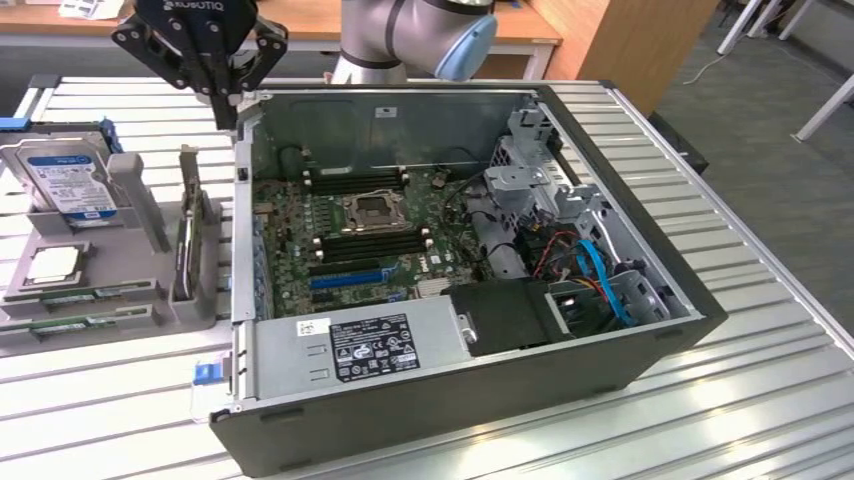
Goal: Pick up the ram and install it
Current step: 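Reach for the ram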
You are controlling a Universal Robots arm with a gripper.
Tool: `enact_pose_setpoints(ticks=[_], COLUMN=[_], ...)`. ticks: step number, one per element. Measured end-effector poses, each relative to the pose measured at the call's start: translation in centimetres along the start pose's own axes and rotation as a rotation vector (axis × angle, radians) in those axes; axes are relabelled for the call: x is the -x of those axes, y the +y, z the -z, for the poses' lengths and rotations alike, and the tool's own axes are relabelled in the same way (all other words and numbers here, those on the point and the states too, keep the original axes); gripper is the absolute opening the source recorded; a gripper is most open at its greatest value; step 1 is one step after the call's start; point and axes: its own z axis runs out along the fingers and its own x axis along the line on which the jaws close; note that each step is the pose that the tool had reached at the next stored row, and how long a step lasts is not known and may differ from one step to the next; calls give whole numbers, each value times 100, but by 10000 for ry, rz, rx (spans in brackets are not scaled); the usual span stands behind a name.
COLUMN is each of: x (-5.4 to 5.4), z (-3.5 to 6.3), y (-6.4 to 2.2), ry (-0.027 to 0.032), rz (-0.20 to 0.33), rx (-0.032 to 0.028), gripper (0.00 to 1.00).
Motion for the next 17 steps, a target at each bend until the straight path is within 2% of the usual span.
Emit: enact_pose_setpoints(ticks=[9, 17], x=[-204, -285], z=[6, 8], y=[-27, -37], ry=[-3, -3], rz=[-42, -47], rx=[0, 0], gripper=[10, 10])
